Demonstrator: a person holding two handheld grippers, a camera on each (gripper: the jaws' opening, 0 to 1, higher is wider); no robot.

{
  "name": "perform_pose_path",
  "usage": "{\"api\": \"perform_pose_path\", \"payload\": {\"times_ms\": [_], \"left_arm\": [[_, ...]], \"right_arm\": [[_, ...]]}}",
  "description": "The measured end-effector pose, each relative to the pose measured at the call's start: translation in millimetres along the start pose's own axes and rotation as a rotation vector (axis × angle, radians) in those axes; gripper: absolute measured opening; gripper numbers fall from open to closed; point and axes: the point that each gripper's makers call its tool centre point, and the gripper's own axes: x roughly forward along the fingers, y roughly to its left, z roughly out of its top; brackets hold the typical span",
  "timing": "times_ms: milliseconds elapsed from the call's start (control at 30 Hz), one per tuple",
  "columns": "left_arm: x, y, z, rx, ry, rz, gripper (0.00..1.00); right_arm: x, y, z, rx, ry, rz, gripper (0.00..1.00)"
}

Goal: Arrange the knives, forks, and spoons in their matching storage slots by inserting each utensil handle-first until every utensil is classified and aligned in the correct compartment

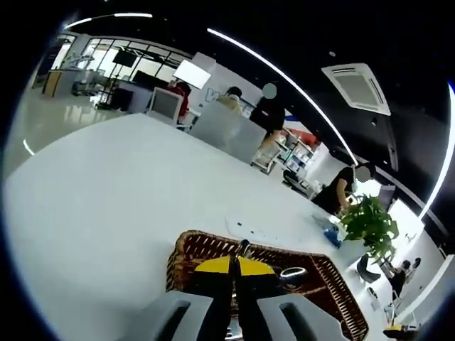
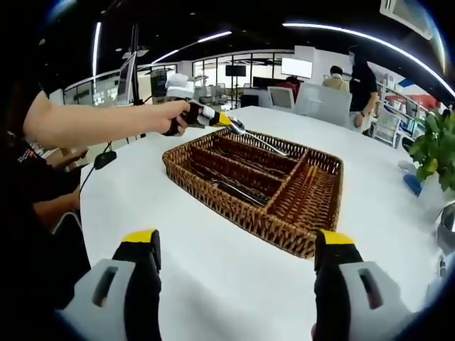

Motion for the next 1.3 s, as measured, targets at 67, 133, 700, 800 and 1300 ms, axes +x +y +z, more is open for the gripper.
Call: {"api": "perform_pose_path", "payload": {"times_ms": [67, 133, 700, 800, 1300], "left_arm": [[4.4, 1.1, -5.1, -0.012, 0.03, -0.001, 0.0], [5.7, 3.5, -4.0, 0.005, 0.032, 0.009, 0.0], [28.4, 14.3, -17.6, 0.213, 0.152, 0.113, 0.05], [29.2, 16.6, -15.1, 0.216, 0.135, 0.124, 0.05], [25.2, 19.8, 3.9, 0.494, 0.116, 0.203, 0.23]], "right_arm": [[1.3, -0.2, -0.2, -0.003, 0.003, 0.002, 0.91], [2.2, 0.1, -0.1, -0.006, 0.006, 0.003, 0.91], [-0.3, -1.4, -1.6, -0.004, 0.01, -0.012, 0.91], [-0.7, -2.7, -0.9, 0.001, 0.002, -0.013, 0.92], [0.6, 2.2, 2.5, -0.005, -0.003, -0.008, 0.91]]}}
